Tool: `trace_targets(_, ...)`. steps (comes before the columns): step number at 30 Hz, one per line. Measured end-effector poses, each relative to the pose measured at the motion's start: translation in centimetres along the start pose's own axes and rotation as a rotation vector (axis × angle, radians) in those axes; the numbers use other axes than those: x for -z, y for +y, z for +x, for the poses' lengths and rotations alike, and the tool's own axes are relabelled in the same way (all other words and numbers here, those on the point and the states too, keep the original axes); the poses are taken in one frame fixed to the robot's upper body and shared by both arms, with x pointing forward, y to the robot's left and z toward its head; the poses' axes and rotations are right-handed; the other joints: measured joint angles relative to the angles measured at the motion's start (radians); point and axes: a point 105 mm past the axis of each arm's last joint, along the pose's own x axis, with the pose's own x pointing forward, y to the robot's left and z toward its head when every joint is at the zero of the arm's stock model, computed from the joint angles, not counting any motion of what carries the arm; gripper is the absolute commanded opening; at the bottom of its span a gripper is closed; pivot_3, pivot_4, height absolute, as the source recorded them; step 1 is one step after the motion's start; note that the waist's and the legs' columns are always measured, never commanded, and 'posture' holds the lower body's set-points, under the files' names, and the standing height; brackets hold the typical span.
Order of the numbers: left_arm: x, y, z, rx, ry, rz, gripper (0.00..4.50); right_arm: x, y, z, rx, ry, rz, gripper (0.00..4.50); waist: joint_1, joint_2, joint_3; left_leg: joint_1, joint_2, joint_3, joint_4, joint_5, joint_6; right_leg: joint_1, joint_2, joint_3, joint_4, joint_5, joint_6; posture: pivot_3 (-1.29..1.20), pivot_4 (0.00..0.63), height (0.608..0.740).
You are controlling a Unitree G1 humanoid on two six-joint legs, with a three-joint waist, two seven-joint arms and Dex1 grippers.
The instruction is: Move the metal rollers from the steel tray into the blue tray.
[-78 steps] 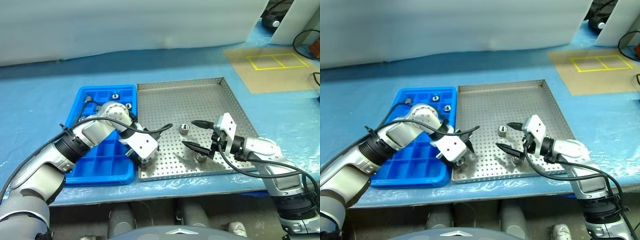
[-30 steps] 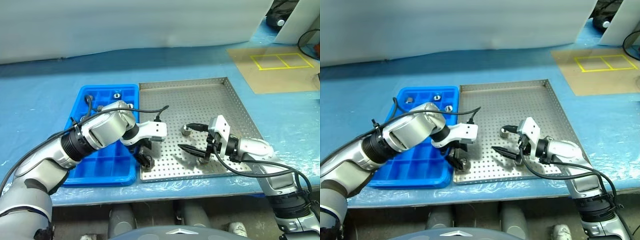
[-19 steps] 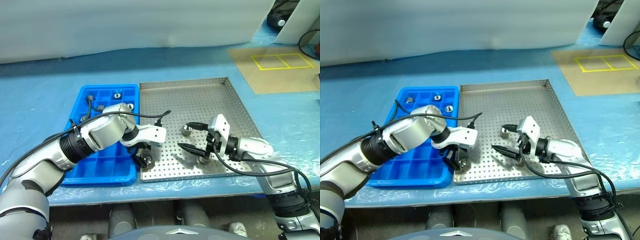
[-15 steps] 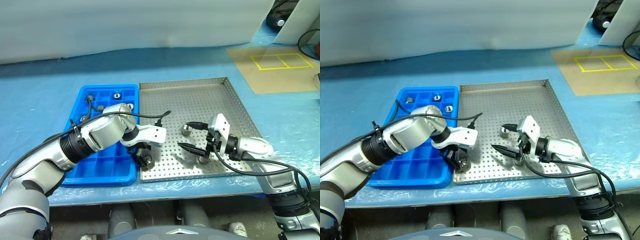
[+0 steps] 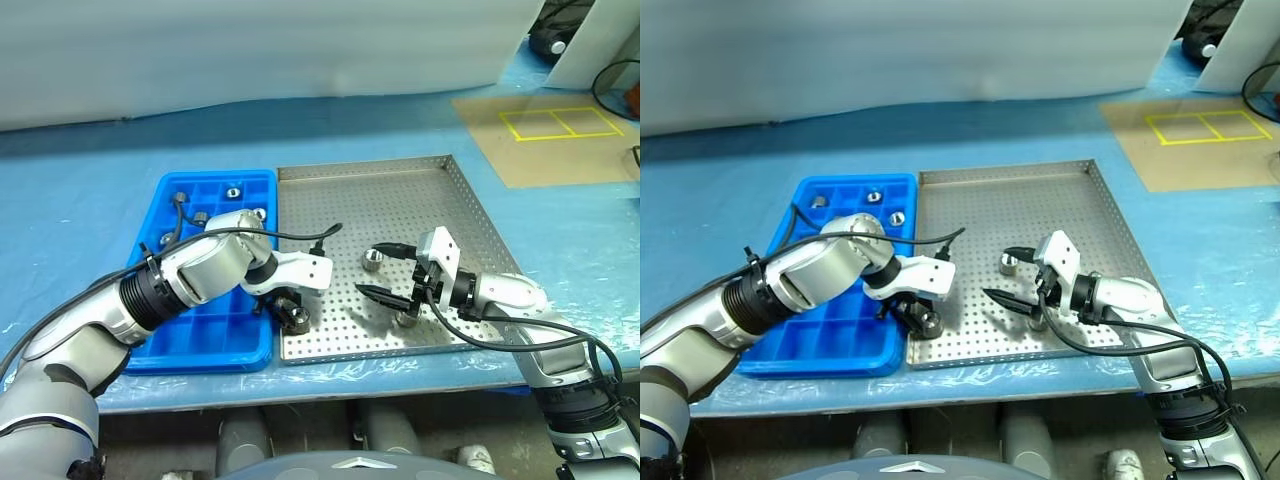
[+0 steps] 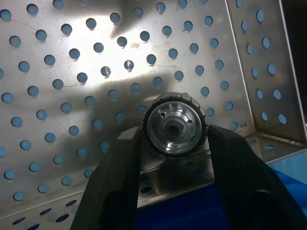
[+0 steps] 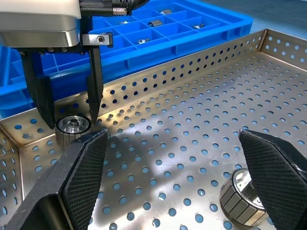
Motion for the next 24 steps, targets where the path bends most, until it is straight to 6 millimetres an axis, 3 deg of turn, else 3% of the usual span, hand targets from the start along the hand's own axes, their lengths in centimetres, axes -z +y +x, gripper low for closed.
trace_targets(4,-0.1,0.4,-0.1,-0.022,-0.025,0.025,1.78,-0.2,-0.2,0.1,0.003,-0.003,-0.006,4.50,0.000,0.000,0.000,0.000,0.000,0.000,0.000,0.000,0.000,0.000,0.000,0.000,0.000,0.000,0.000,-0.14,0.150,0.740)
trace_targets(8,-0.8,3.4,-0.5,-0.193,-0.106,0.054,1.78,-1.1,-0.5,0.4,-0.002,-0.026,-0.031,4.50,0.005,-0.001,0.000,-0.003,-0.002,-0.001,0.001,0.000,0.000,0.000,-0.001,0.000,-0.001,0.001,0.002,-0.12,0.150,0.740)
trace_targets(11,-1.7,4.6,-1.8,-0.260,-0.218,0.048,1.78,-1.8,-0.9,0.8,-0.021,-0.040,-0.057,4.50,0.006,-0.001,0.001,-0.004,-0.003,-0.002,0.001,-0.001,0.002,0.000,0.000,0.000,-0.002,0.001,0.002,-0.10,0.150,0.740)
trace_targets(15,-2.4,4.1,-2.9,-0.254,-0.305,0.086,1.78,-2.6,-1.5,1.4,-0.049,-0.053,-0.087,4.50,0.007,-0.001,0.001,-0.007,-0.003,-0.002,-0.001,-0.002,0.003,-0.003,0.000,0.000,-0.002,0.000,0.002,-0.08,0.150,0.740)
trace_targets(21,-1.4,3.4,-2.9,-0.223,-0.293,0.065,1.78,-3.0,-1.8,2.3,-0.099,-0.062,-0.113,4.50,0.023,-0.001,0.001,-0.013,-0.003,-0.002,0.001,-0.002,0.003,-0.009,0.000,0.000,-0.001,0.001,0.002,-0.01,0.150,0.740)
trace_targets(24,-1.6,3.7,-4.6,-0.256,-0.358,0.045,1.78,-4.0,-2.1,2.9,-0.134,-0.082,-0.143,4.50,0.028,-0.001,0.001,-0.014,-0.003,-0.003,0.002,-0.001,0.003,-0.010,-0.001,-0.001,0.000,0.001,0.002,0.02,0.150,0.740)
